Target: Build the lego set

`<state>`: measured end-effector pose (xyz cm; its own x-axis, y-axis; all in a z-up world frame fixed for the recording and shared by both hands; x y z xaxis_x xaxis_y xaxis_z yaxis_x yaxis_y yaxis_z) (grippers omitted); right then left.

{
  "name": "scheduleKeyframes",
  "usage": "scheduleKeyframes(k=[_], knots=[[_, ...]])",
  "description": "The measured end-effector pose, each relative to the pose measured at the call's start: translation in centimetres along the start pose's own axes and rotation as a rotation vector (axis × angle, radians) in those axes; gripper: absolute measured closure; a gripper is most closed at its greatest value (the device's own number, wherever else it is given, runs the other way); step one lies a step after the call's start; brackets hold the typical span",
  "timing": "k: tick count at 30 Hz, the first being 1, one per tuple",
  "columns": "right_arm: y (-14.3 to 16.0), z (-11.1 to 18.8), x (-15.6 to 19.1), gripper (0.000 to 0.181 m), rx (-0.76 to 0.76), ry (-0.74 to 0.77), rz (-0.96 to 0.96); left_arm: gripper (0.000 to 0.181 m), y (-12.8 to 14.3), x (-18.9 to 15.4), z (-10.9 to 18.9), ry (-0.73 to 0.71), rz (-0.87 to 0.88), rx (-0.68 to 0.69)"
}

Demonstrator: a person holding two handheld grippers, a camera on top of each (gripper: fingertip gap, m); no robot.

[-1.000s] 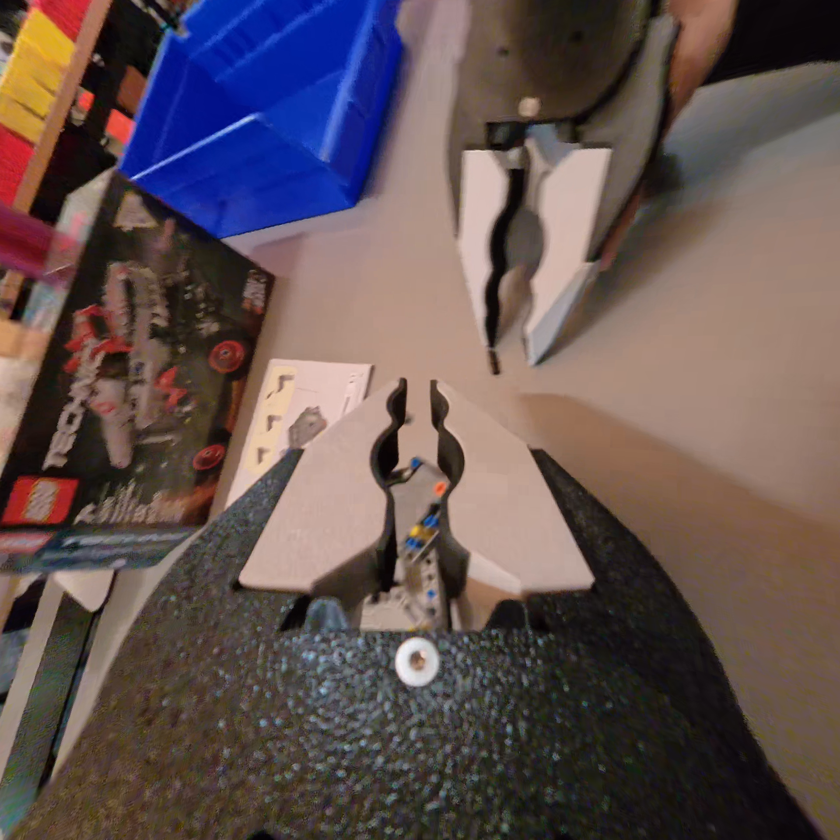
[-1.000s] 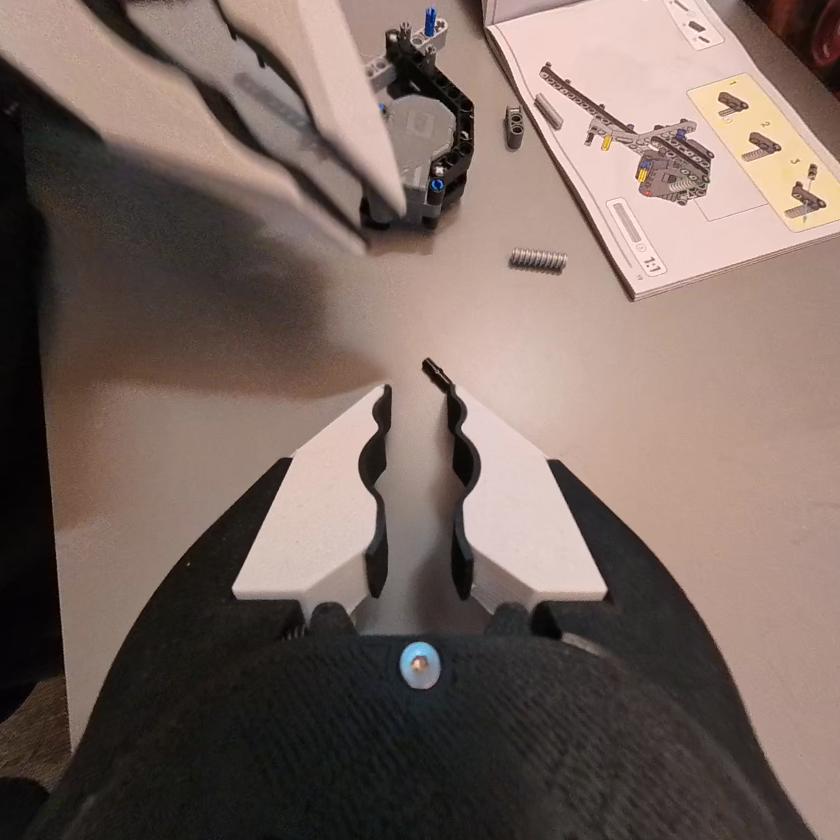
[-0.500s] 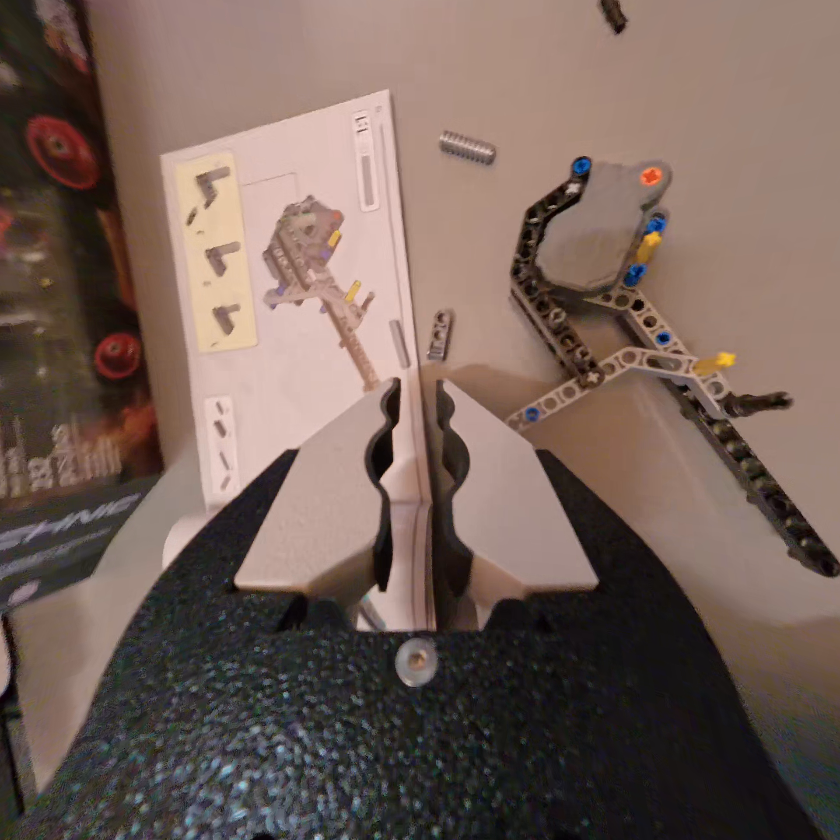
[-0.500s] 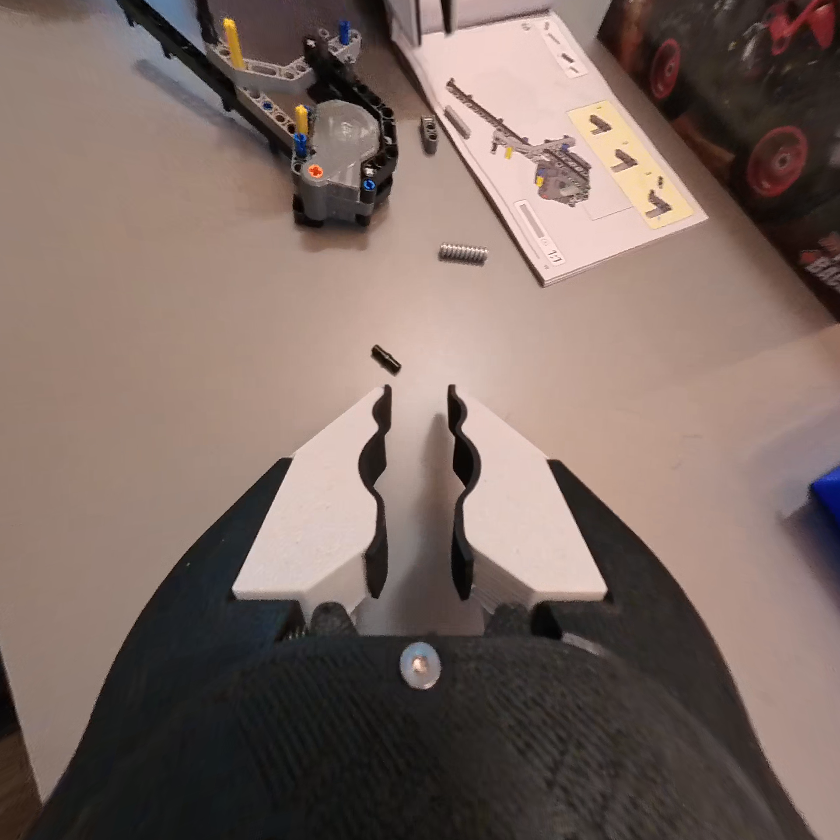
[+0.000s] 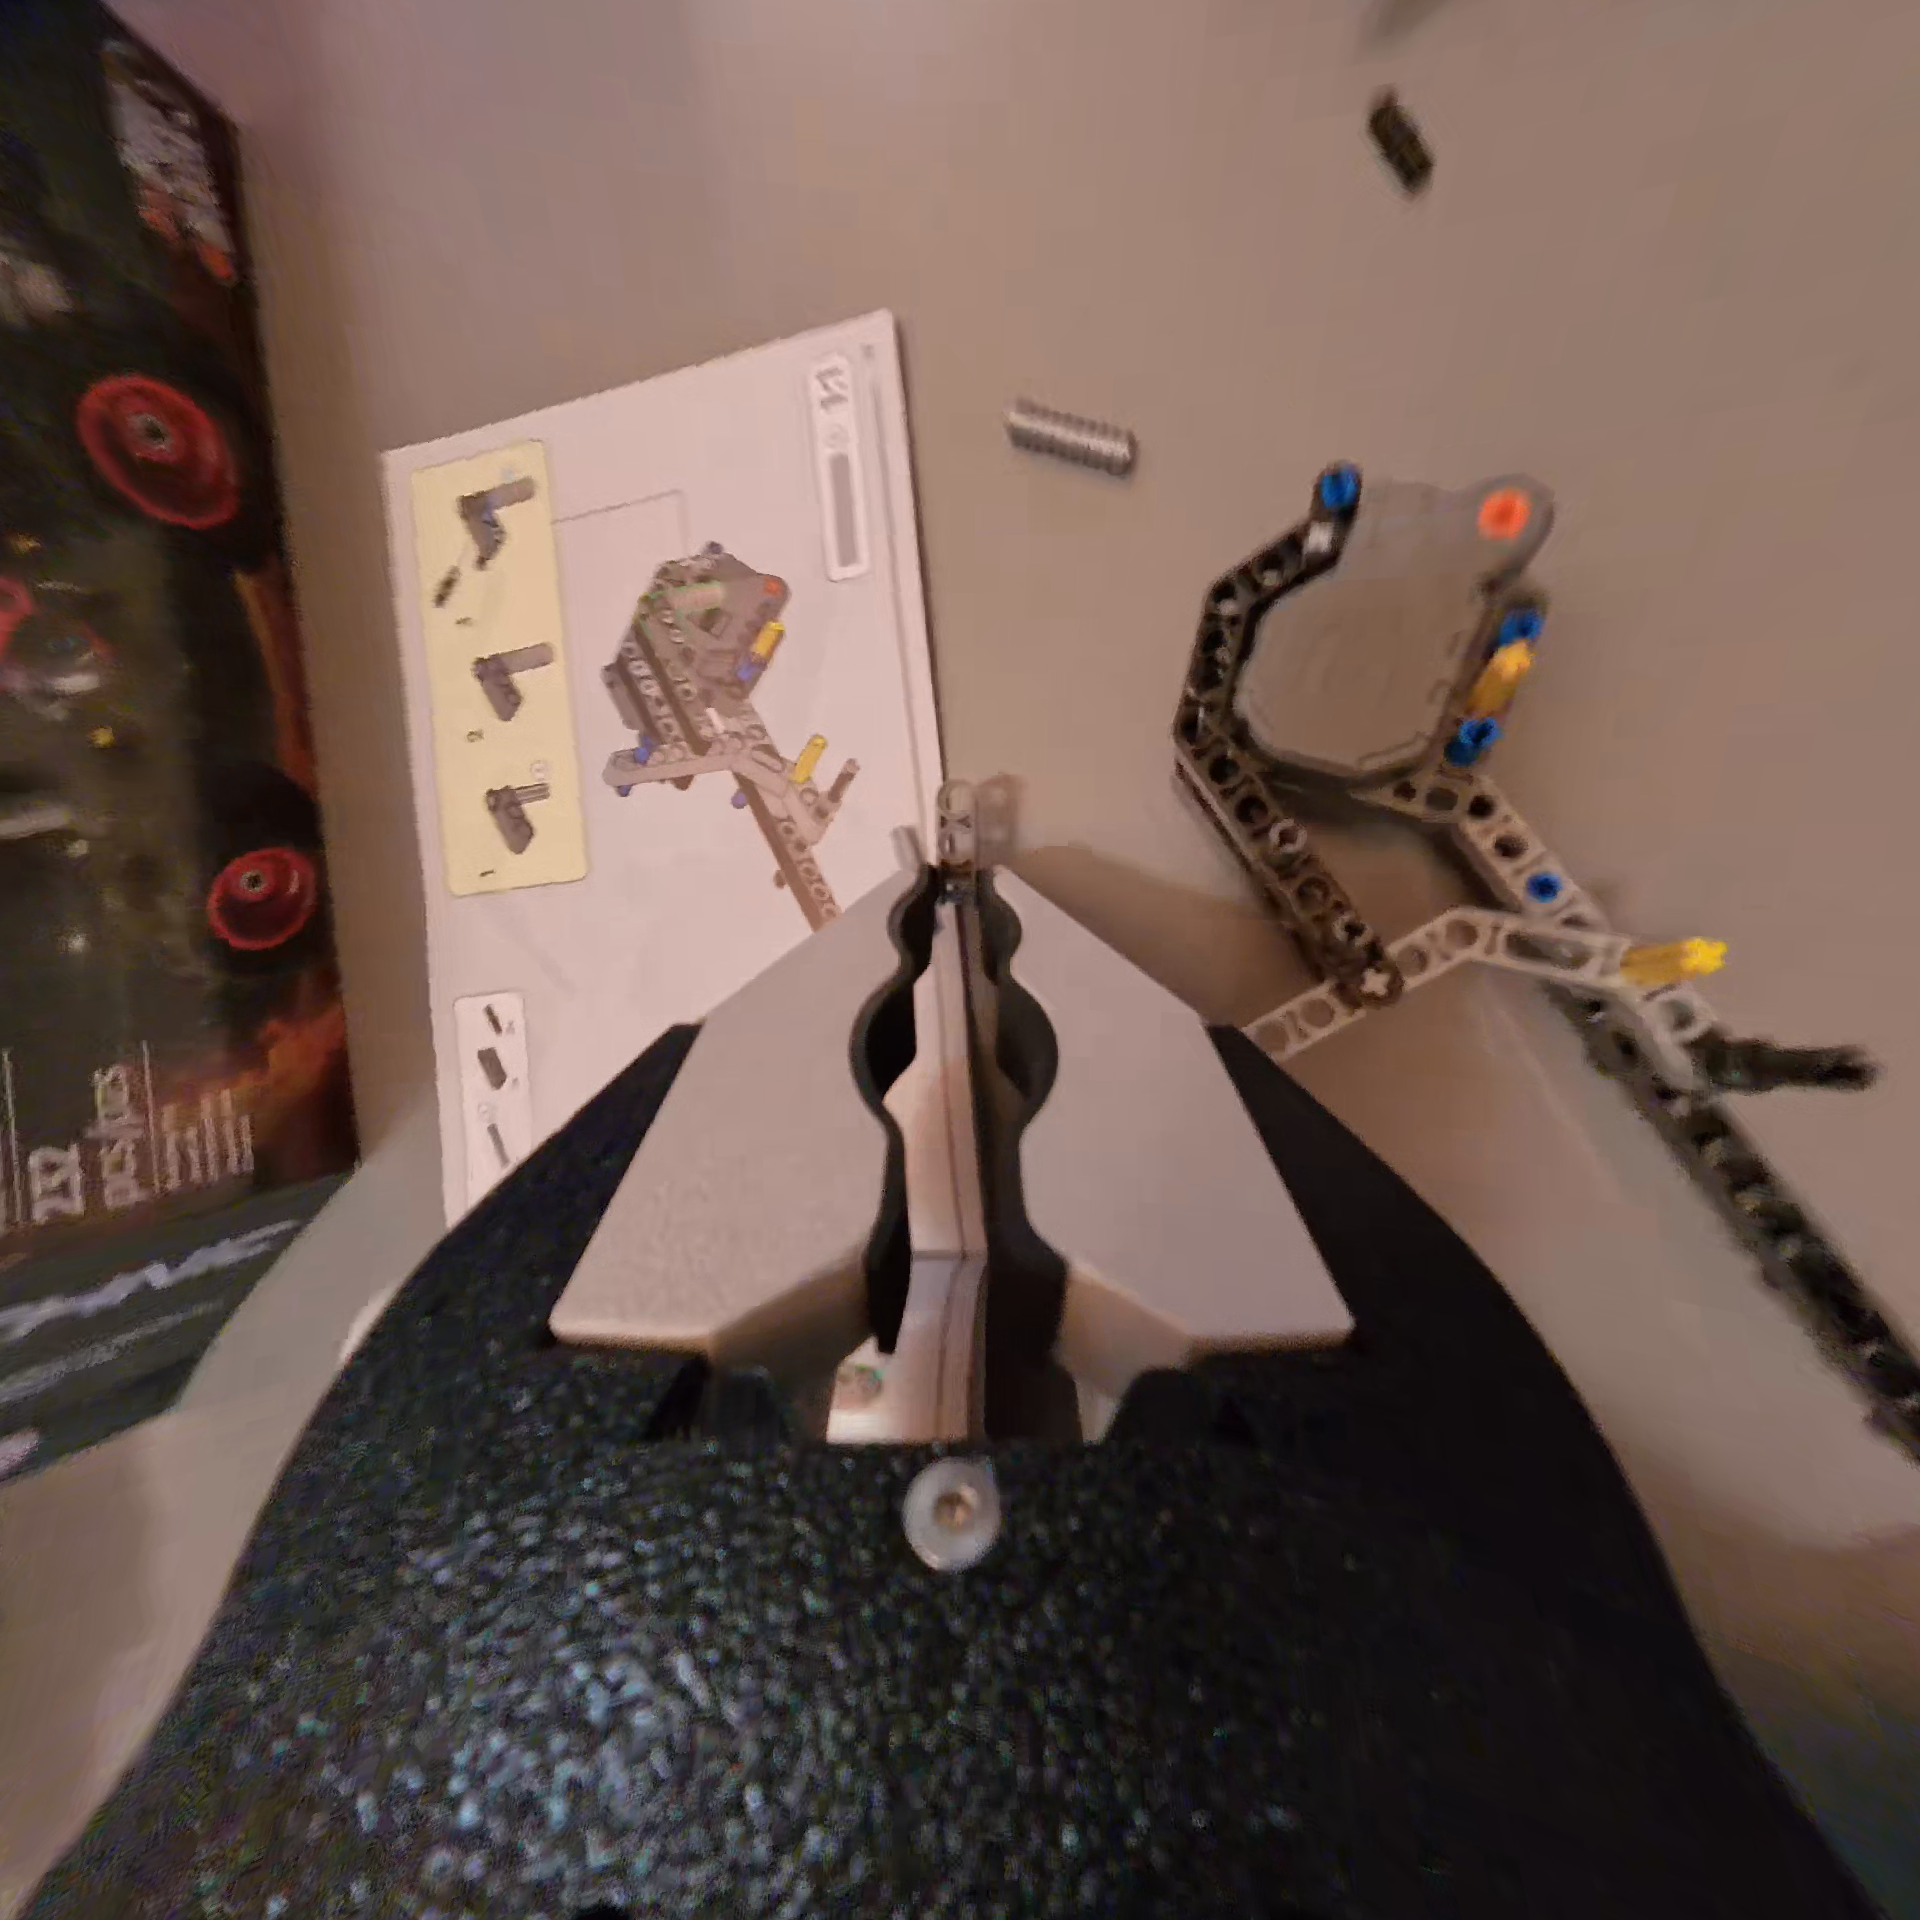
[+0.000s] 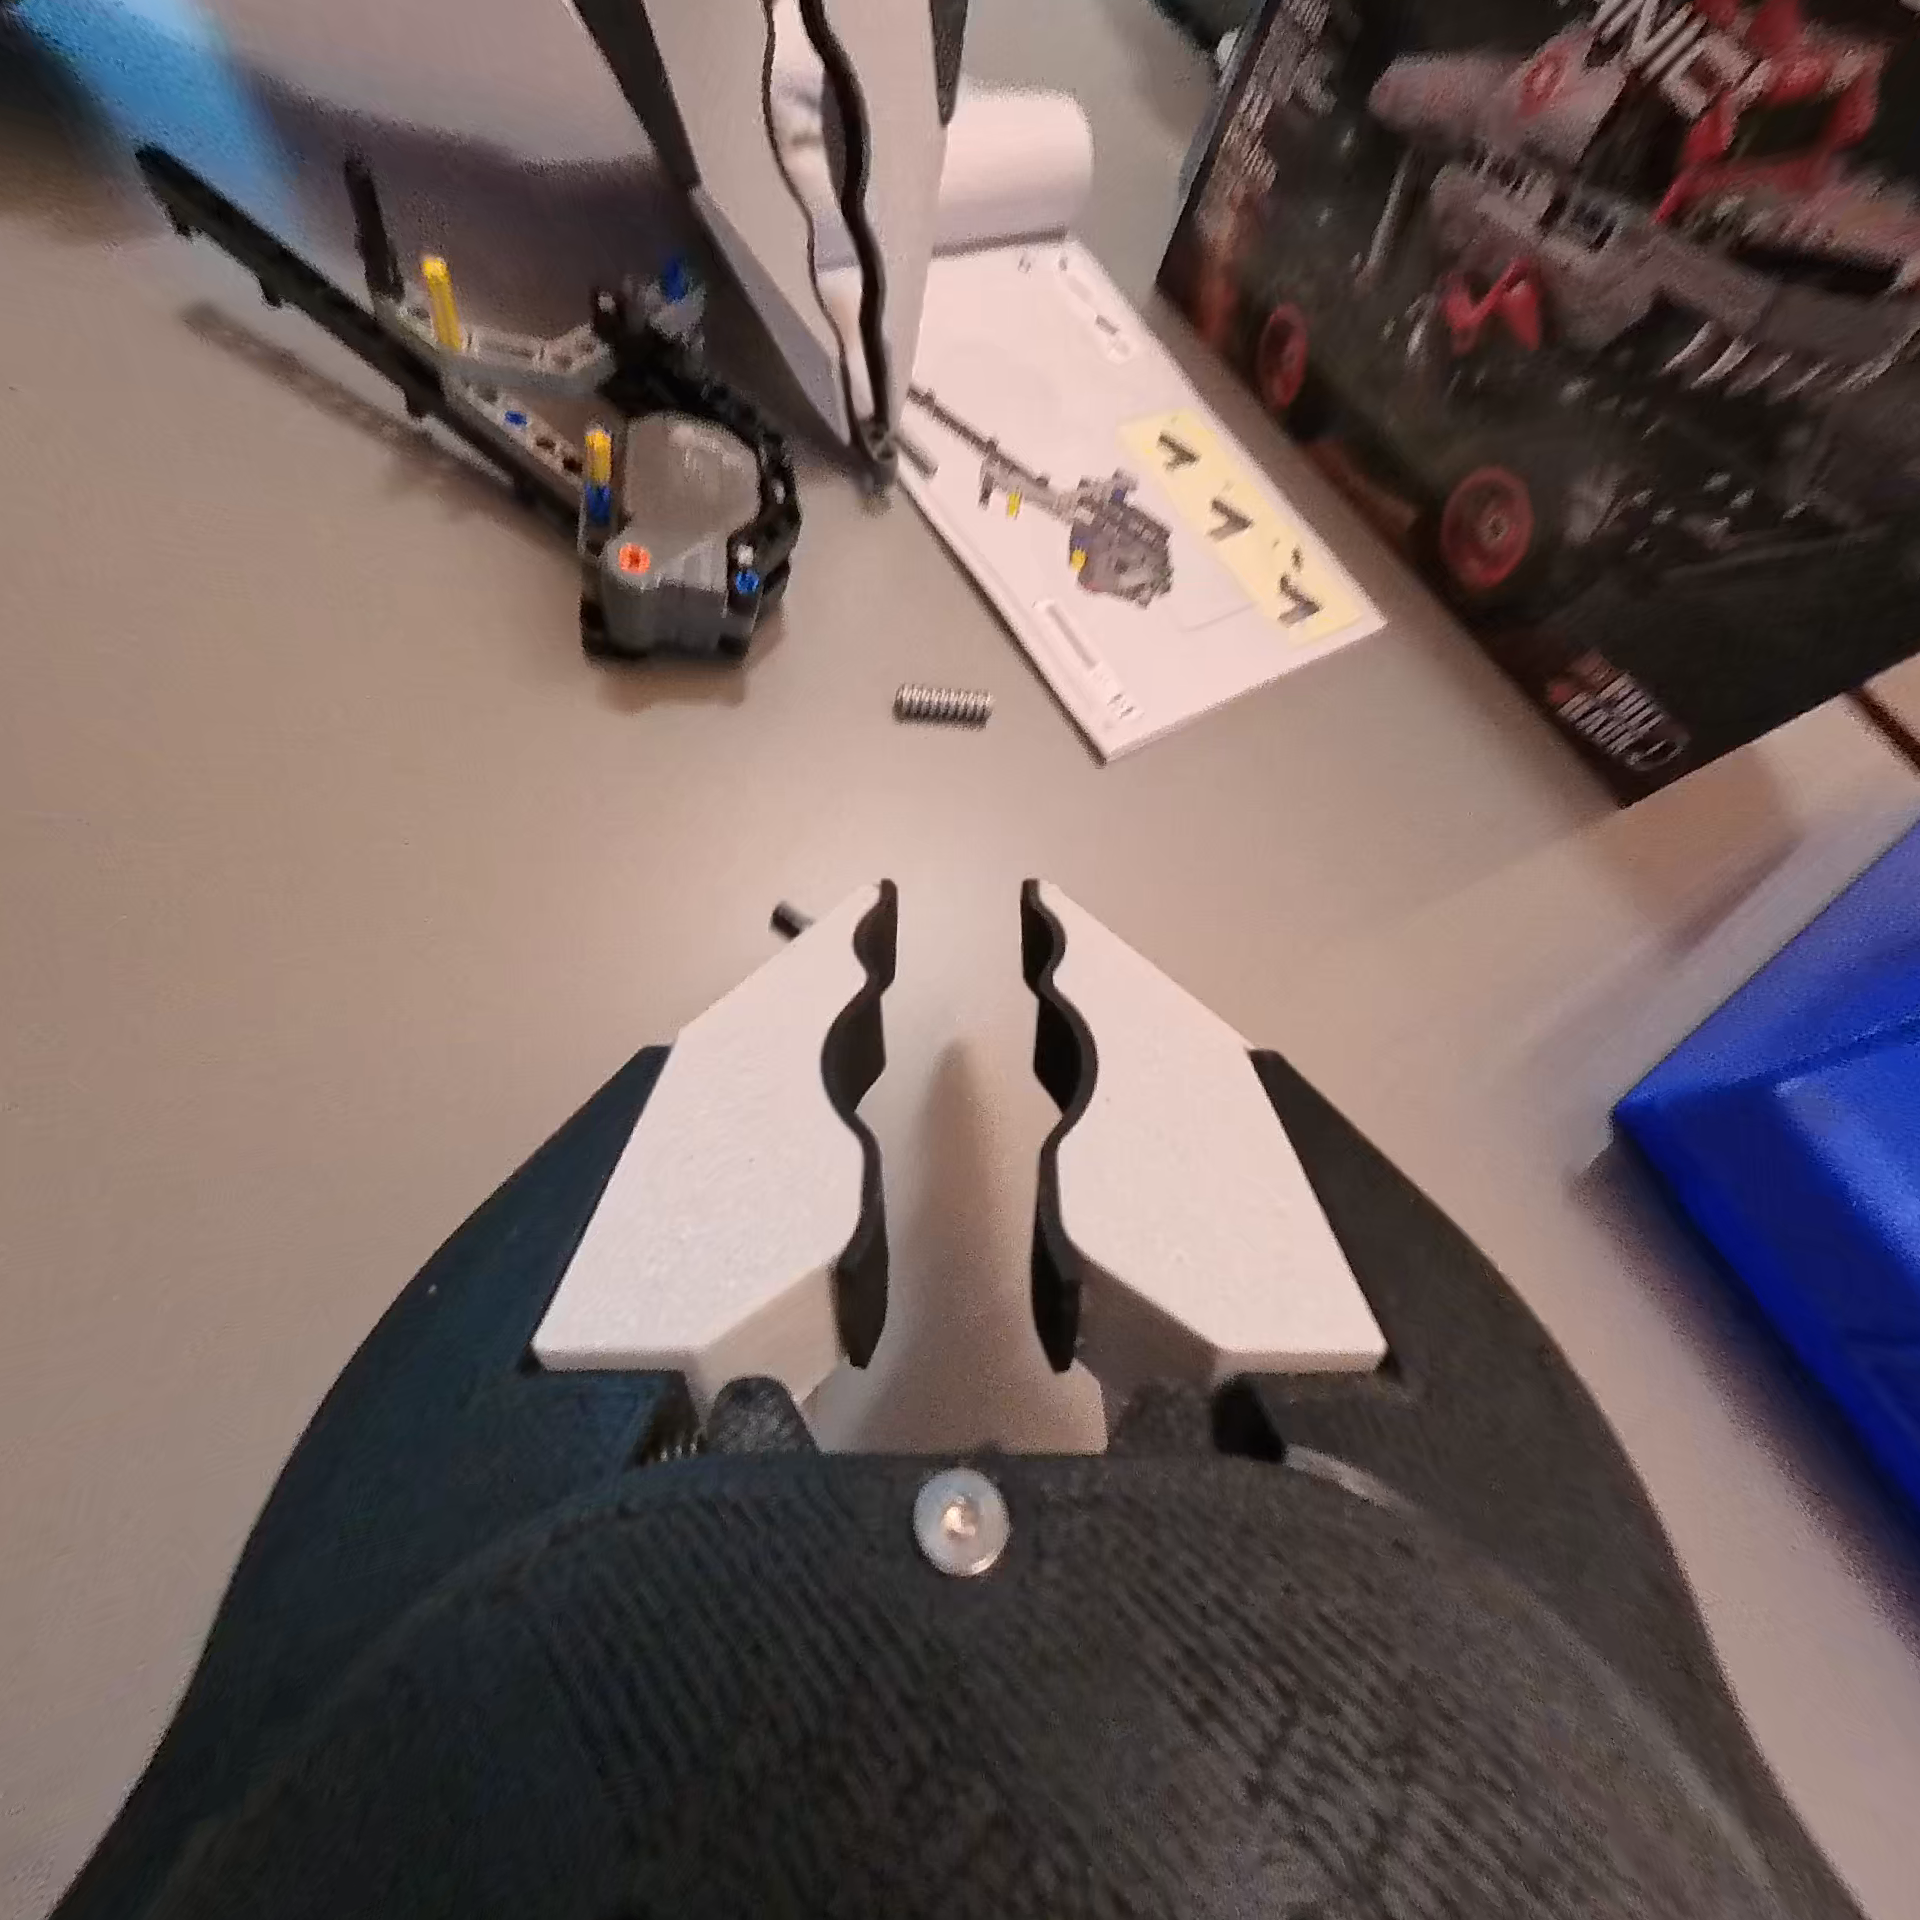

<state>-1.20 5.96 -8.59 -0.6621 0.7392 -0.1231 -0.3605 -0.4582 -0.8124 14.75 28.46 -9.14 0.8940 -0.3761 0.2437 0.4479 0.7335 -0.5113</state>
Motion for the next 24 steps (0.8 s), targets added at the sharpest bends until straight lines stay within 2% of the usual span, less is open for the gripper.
scheduleKeyframes(k=[4, 8, 10, 12, 14, 19, 24], knots=[[-3.0, -0.4, 0.3, 0.152, -0.143, 0.177, 0.146, 0.176, -1.9, -0.1, 3.1, -0.028, 0.274, -0.194], [-6.1, -1.0, 2.7, 0.148, -0.340, 0.407, 0.405, 0.176, -5.1, -1.3, 6.2, -0.017, 0.585, -0.585], [-7.1, -1.6, 4.0, 0.143, -0.410, 0.390, 0.396, 0.176, -6.1, -2.3, 6.7, -0.030, 0.708, -0.780], [-8.1, -1.7, 5.0, 0.143, -0.549, 0.411, 0.332, 0.176, -6.9, -3.3, 6.6, -0.017, 0.822, -0.917], [-8.7, -1.5, 5.2, 0.146, -0.638, 0.452, 0.265, 0.176, -7.4, -4.2, 6.1, 0.017, 0.894, -0.981], [-9.0, -1.3, 5.1, 0.146, -0.685, 0.361, 0.187, 0.176, -8.3, -5.2, 5.0, 0.050, 1.002, -1.084], [-8.1, -0.8, 4.6, 0.164, -0.705, 0.345, 0.155, 0.176, -8.9, -5.4, 4.4, 0.070, 1.039, -1.124]])
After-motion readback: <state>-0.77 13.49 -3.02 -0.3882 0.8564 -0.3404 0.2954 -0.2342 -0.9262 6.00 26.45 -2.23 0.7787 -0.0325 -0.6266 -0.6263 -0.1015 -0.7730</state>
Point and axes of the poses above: each gripper's, where its closed fingertips meet, z back along the fingers, y out of its underside, x = y × z across the jaws, the point moved 10 cm from there along z, back along the fingers, and after that the axes turned 7 degrees about -z, right-handed, at the moved point
